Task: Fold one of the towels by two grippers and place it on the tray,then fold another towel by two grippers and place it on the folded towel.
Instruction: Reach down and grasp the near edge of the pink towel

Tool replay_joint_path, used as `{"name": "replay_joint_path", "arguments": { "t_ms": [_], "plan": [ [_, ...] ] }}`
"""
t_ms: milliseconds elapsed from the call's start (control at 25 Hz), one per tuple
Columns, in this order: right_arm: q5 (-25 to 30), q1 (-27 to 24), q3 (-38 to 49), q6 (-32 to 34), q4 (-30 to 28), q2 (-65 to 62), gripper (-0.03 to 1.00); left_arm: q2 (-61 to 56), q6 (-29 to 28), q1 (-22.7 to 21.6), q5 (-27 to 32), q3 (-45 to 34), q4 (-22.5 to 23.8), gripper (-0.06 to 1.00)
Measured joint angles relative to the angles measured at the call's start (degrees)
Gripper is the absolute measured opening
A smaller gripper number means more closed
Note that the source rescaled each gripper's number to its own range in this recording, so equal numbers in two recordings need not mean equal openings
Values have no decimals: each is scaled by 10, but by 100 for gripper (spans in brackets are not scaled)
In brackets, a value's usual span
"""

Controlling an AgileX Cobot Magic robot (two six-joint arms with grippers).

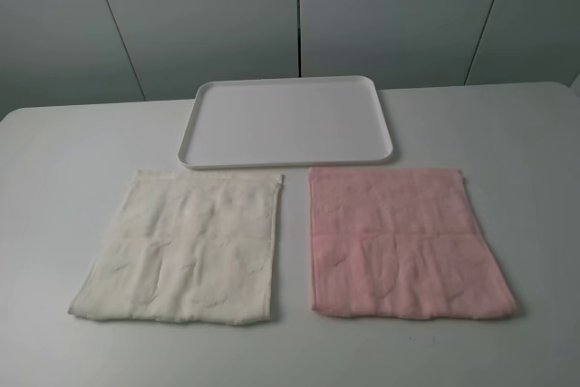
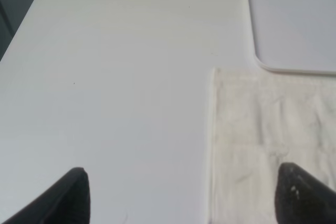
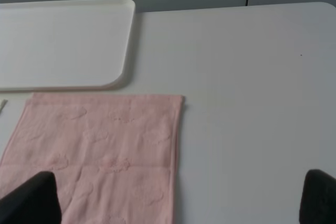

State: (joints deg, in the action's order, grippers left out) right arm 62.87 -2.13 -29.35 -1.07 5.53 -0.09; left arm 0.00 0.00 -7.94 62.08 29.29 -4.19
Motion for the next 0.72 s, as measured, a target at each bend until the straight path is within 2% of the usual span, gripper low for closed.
{"name": "replay_joint_path", "arguments": {
  "t_ms": [320,480,720],
  "plan": [
    [0,0,0,0,0,0,98,0,0,0,0,0,2,98],
    [0,0,0,0,0,0,98,0,0,0,0,0,29,98],
    [0,0,0,0,-14,0,98,0,0,0,0,0,34,98]
  ]
}}
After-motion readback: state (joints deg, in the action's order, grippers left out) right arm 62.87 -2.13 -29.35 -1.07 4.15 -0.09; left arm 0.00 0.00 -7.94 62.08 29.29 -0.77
